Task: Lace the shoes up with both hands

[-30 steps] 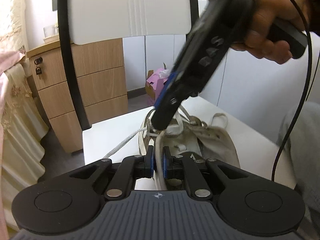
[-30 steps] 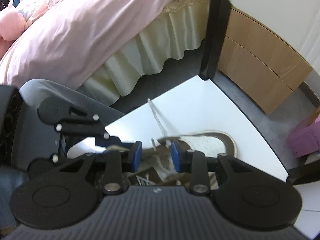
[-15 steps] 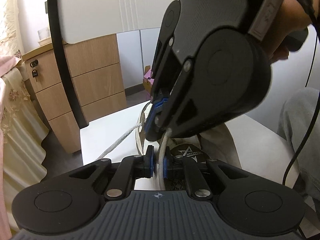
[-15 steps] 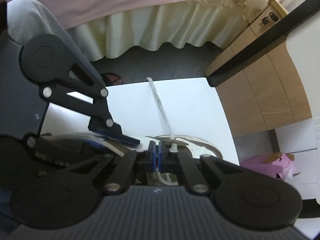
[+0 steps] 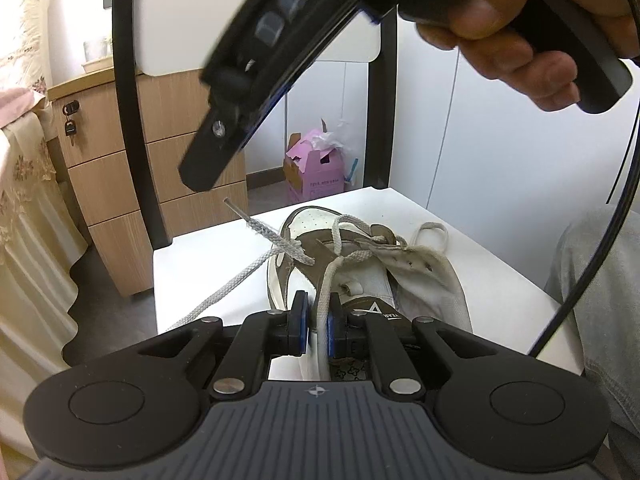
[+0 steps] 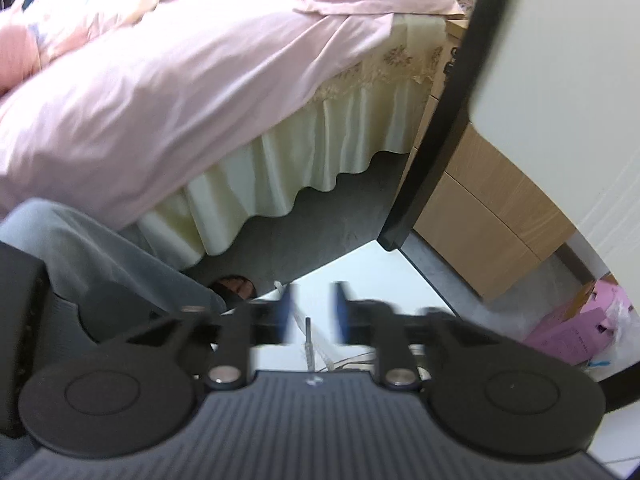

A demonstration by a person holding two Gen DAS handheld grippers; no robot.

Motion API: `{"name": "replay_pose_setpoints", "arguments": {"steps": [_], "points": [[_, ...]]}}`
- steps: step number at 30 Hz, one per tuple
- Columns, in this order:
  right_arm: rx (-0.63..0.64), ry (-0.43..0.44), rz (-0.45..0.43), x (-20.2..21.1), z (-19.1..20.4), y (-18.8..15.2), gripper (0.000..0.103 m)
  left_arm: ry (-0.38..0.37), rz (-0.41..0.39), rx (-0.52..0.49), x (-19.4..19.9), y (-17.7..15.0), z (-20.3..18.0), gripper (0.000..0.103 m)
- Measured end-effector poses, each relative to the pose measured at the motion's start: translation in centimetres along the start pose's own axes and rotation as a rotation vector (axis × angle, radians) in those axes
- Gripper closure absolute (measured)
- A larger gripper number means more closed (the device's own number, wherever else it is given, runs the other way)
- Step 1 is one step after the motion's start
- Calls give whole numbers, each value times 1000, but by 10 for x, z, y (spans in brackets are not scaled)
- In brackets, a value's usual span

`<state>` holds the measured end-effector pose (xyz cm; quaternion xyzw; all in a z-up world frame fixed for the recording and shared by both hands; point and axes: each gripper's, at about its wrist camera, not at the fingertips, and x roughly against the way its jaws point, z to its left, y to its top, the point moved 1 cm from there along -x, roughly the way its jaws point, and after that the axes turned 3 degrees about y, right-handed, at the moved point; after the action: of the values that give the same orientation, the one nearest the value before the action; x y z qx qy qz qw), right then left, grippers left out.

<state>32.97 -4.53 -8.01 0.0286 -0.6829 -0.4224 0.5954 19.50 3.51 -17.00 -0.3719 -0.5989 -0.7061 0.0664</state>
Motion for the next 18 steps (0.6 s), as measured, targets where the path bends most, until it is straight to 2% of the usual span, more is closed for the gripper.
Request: {"name": "replay_pose_setpoints", "arguments": {"steps": [5, 8, 9, 10, 11, 12, 18], "points": [[-46, 0, 35, 0, -2, -13, 59, -3, 1, 2, 0, 1, 1, 93], [-57, -9, 72, -16, 0, -25, 61, -1, -2, -1, -1, 0, 2, 93], [-64, -12, 81, -21, 0, -28, 63, 0, -3, -2, 0, -1, 2, 93], [-67, -16, 82, -26, 0, -31, 70, 1, -3, -2, 0, -1, 1, 93], [-70, -21, 83, -31, 0, -34, 97, 1, -3, -4, -1, -1, 1, 93], [-62, -21, 76, -33, 2, -35, 100, 0, -2, -6, -1, 0, 0, 93], [-26, -14, 71, -33, 15, -24, 101, -6, 4, 5, -3, 2, -1, 93]]}}
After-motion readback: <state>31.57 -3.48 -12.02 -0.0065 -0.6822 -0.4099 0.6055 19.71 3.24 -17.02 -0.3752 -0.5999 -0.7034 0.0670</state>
